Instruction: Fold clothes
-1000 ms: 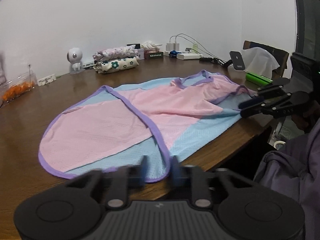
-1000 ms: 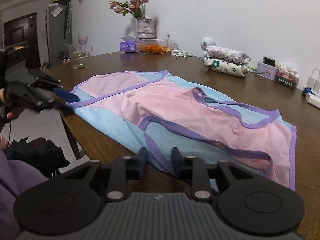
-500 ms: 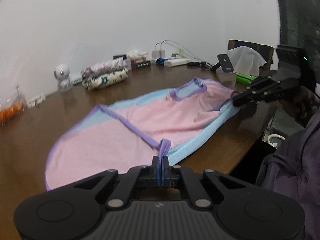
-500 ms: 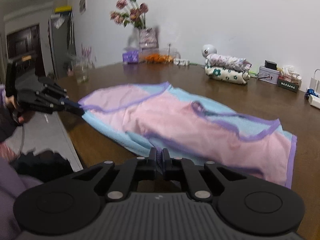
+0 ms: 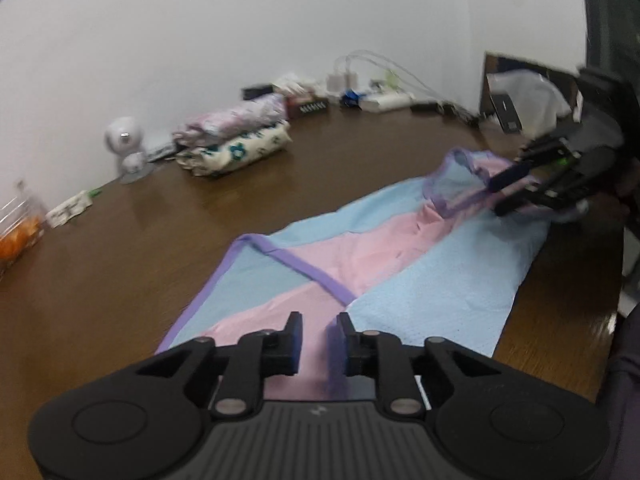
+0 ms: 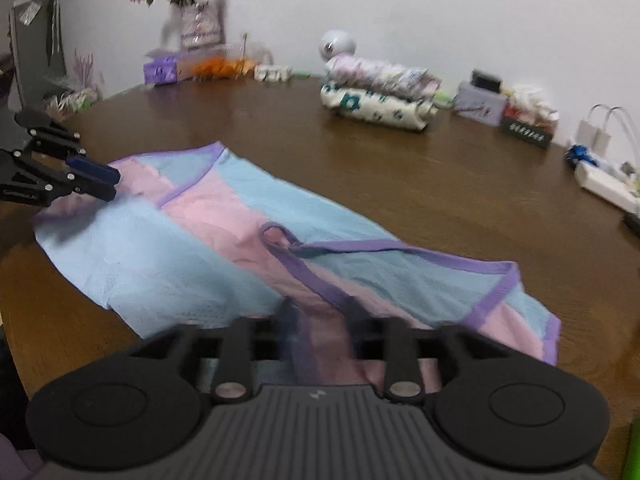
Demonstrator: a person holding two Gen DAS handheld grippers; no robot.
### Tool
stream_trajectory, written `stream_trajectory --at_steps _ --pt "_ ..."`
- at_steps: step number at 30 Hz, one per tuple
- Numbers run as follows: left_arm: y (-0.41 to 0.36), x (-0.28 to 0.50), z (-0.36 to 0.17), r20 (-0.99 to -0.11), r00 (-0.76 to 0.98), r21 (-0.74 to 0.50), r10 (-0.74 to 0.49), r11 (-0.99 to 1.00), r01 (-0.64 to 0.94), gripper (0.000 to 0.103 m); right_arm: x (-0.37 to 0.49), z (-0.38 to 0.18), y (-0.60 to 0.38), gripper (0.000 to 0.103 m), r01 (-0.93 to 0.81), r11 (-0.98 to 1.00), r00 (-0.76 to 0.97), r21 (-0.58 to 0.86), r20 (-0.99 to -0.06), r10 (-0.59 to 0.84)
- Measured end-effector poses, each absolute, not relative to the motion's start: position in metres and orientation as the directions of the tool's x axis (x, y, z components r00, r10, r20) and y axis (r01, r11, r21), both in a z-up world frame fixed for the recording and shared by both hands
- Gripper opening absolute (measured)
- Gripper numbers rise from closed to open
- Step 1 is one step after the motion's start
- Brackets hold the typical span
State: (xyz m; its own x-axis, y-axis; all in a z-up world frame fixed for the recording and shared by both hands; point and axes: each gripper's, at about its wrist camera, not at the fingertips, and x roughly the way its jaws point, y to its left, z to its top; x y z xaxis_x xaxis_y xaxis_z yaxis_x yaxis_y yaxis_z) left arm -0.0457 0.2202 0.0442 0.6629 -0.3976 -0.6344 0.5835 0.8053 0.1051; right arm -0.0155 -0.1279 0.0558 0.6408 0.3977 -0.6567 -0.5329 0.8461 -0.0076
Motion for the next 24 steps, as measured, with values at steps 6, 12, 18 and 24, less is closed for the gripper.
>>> stream_trajectory --at_steps 6,12,18,24 --pt "0.262 -0.105 0.049 -0.598 0.663 0.025 -0.449 0.817 0.576 0.053 -0.075 0.065 -0.178 0.055 -0.63 0.777 0.641 -0.011 -0.572 0.512" --pt "0.278 -0.117 0.023 -0.668 0.609 -0.014 -0.428 0.825 0.565 0.031 -0.102 0.052 -0.216 0.056 -0.589 0.808 0.663 -0.018 -0.583 0.47" --pt "0.289 -0.11 0.02 -0.65 0.629 -0.002 -0.427 0.828 0.56 0.001 -0.094 0.037 -0.228 0.013 -0.566 0.824 0.665 0.016 -0.583 0.468" --pt "0.294 -0.095 0.03 -0.613 0.676 0.033 -0.408 0.842 0.538 0.001 -0.085 0.046 -0.239 0.003 -0.544 0.839 0.669 0.021 -0.593 0.448"
